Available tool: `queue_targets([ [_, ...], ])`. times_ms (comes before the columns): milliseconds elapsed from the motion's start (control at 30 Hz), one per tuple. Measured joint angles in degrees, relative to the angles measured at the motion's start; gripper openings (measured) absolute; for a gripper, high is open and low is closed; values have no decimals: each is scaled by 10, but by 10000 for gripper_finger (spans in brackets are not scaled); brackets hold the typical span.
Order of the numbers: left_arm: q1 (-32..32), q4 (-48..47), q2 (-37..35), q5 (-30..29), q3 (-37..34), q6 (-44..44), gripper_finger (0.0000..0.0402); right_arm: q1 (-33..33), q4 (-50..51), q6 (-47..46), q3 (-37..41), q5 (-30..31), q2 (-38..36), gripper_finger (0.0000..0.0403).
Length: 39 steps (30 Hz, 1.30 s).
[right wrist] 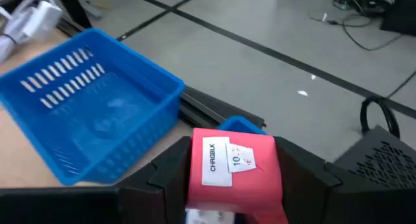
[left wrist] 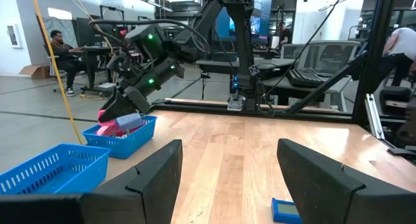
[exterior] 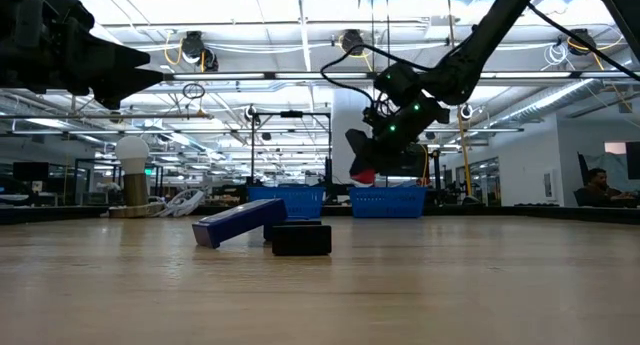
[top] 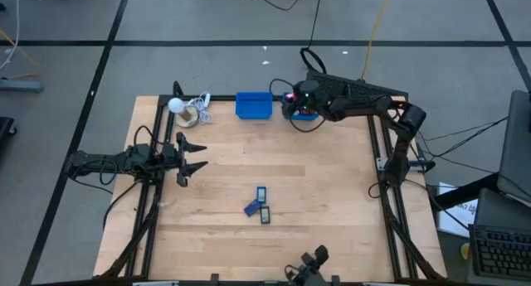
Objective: Pick & Place Office items
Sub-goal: Put the pink charger adapter into the right blue bin
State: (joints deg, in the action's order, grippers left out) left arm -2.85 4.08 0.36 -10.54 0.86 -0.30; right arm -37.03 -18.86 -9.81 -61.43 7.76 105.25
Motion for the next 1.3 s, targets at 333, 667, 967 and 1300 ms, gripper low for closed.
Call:
queue_targets([
  [333,0,0,0,0,0,0,255,-12,38,15,0,-2,0,171],
  [667,0,0,0,0,0,0,255,-11,67,17,0,0,0,173],
  [967,0,0,0,0,0,0,255,-7,68,16,0,-1,0,198],
  [1300,0,0,0,0,0,0,255,3,49,17,1,-5,0,242],
])
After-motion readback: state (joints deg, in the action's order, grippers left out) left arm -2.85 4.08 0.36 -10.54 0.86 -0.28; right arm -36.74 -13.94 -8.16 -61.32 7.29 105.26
